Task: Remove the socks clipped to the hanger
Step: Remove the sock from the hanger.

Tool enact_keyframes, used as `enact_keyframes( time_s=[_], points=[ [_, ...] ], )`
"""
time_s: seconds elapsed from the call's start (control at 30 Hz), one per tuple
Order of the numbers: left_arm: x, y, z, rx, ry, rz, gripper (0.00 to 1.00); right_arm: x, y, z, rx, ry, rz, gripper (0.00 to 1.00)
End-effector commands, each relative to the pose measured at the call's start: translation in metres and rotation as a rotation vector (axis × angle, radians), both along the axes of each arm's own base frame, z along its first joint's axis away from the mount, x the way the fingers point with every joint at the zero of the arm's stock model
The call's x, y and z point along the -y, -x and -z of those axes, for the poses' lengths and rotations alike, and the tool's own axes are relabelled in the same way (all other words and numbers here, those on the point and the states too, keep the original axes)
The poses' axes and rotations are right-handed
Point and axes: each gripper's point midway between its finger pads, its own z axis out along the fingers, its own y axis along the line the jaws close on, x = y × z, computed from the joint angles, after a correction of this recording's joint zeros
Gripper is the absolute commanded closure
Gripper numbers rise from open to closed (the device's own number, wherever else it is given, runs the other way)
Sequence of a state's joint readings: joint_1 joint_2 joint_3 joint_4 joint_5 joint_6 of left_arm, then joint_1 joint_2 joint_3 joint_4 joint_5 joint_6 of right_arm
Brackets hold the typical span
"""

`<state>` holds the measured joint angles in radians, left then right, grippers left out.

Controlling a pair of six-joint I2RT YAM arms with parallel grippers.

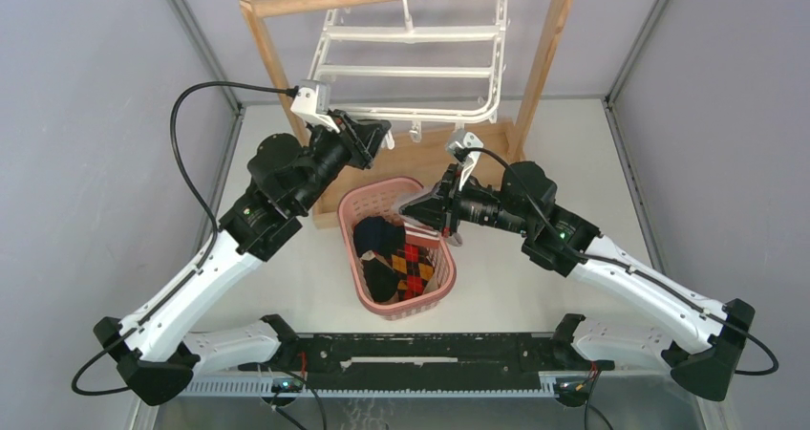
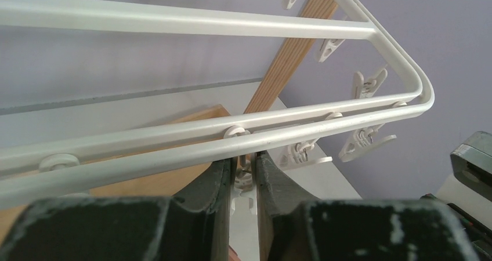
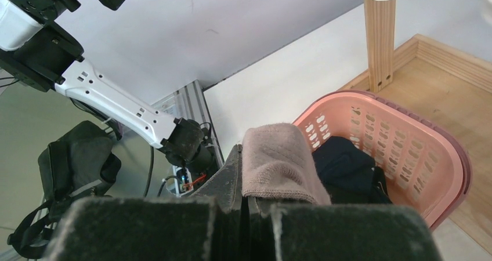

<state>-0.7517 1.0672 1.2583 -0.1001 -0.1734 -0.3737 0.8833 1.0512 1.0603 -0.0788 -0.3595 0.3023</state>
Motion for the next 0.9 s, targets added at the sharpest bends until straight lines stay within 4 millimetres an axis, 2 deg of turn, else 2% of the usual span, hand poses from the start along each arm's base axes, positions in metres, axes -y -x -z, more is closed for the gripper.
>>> enact_keyframes(
  time_s=[0.0, 0.13, 0.27, 0.37, 0.63, 0.7, 0.87],
  points=[
    [-0.005, 0.004, -0.026, 0.049, 0.027, -0.009, 0.85, 0.001, 0.000, -0.012, 0.018, -0.034, -0.003, 1.00],
    [-0.006, 0.005, -0.023, 0.035, 0.015, -0.010, 0.77, 0.003, 0.001, -0.008, 0.011, -0.024, -0.003, 1.00],
    [-0.008, 0.008, -0.019, 0.018, -0.012, -0.005, 0.58, 0.005, 0.004, -0.006, 0.014, -0.027, -0.003, 1.00],
    [-0.010, 0.010, -0.017, 0.012, -0.020, -0.004, 0.47, 0.005, 0.004, -0.004, 0.011, -0.025, -0.008, 1.00],
    [-0.014, 0.024, -0.017, 0.012, -0.022, 0.035, 0.33, 0.002, 0.007, 0.003, -0.012, -0.007, -0.030, 1.00],
    [-0.016, 0.028, -0.016, 0.008, -0.021, 0.042, 0.10, 0.001, 0.007, 0.007, -0.018, 0.003, -0.033, 1.00],
    [-0.025, 0.038, -0.014, 0.008, -0.014, 0.042, 0.00, -0.003, 0.008, 0.015, -0.029, 0.020, -0.042, 1.00]
  ],
)
